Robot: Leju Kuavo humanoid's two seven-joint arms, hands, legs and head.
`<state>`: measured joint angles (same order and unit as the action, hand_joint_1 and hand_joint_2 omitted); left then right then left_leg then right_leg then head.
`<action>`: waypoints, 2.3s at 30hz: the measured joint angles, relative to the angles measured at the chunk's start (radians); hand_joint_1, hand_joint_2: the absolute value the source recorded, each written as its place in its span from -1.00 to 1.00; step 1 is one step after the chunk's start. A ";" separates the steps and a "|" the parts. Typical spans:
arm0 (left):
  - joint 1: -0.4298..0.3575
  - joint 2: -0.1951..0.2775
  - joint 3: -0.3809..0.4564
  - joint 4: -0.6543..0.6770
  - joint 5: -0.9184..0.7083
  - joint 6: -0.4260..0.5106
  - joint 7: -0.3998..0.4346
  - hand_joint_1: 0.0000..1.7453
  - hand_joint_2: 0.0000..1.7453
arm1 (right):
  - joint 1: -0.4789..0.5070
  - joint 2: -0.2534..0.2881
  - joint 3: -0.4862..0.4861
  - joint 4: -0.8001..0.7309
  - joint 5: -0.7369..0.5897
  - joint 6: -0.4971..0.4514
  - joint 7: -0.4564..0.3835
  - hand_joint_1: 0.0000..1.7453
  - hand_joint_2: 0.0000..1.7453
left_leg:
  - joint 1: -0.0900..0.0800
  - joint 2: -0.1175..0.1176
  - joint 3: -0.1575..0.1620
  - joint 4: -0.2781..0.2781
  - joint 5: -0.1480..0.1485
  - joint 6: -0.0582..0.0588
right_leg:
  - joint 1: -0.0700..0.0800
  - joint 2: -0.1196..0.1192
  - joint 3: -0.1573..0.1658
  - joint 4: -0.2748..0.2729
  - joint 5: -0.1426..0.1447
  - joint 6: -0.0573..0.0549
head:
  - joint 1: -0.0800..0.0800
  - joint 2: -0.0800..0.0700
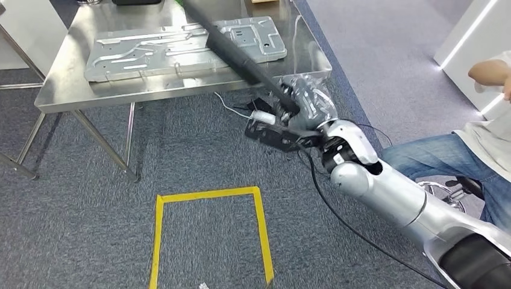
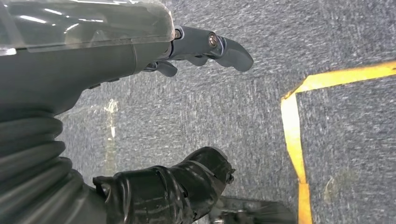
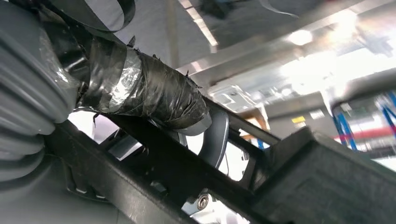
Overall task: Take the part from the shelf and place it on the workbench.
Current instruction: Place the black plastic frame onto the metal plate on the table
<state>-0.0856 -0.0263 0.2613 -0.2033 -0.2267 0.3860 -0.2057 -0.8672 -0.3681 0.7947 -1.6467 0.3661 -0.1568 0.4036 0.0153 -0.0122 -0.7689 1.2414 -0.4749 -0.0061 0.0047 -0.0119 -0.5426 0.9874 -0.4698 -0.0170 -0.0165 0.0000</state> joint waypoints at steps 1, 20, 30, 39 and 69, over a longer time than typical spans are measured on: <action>0.000 0.000 0.000 0.000 0.000 -0.002 0.001 -1.00 1.00 | -0.009 0.000 0.013 0.003 0.032 0.032 0.015 1.00 1.00 | 0.003 0.004 0.024 -0.062 0.040 -0.002 | -0.002 0.000 0.008 0.003 -0.010 0.004 | 0.000 0.000; 0.002 -0.001 -0.001 0.001 0.007 -0.002 -0.008 -1.00 1.00 | -0.081 -0.024 0.150 0.018 0.304 0.238 0.068 1.00 1.00 | -0.003 -0.015 0.341 -0.233 -0.138 0.037 | 0.000 0.010 -0.238 0.054 0.157 0.033 | 0.019 0.000; -0.001 -0.004 -0.002 0.001 0.018 0.015 0.002 -1.00 1.00 | -0.078 -0.033 0.165 0.013 0.327 0.251 0.070 1.00 1.00 | -0.006 0.000 0.091 0.052 -0.204 0.010 | 0.004 0.016 -0.114 -0.001 0.107 -0.023 | 0.018 0.000; -0.001 -0.002 -0.002 0.001 0.023 0.036 0.018 -1.00 1.00 | -0.071 -0.035 0.172 0.011 0.365 0.254 0.073 1.00 1.00 | -0.017 -0.009 0.116 -0.235 0.073 0.052 | 0.017 0.035 -0.045 0.027 0.019 0.005 | 0.018 0.000; -0.008 -0.005 -0.002 0.001 0.018 0.033 0.022 -1.00 1.00 | -0.046 -0.049 0.172 0.007 0.371 0.255 0.076 1.00 1.00 | -0.016 0.005 0.147 -0.206 0.024 0.036 | -0.006 0.021 -0.072 0.051 0.018 0.028 | 0.023 0.000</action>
<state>-0.0938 -0.0313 0.2594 -0.2022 -0.2085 0.4192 -0.1840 -0.9134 -0.4173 0.9670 -1.6396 0.7374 0.0980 0.4791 -0.0008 -0.0068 -0.6217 1.0357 -0.4511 0.0301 -0.0014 0.0094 -0.6142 1.0380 -0.4522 0.0111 0.0065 0.0000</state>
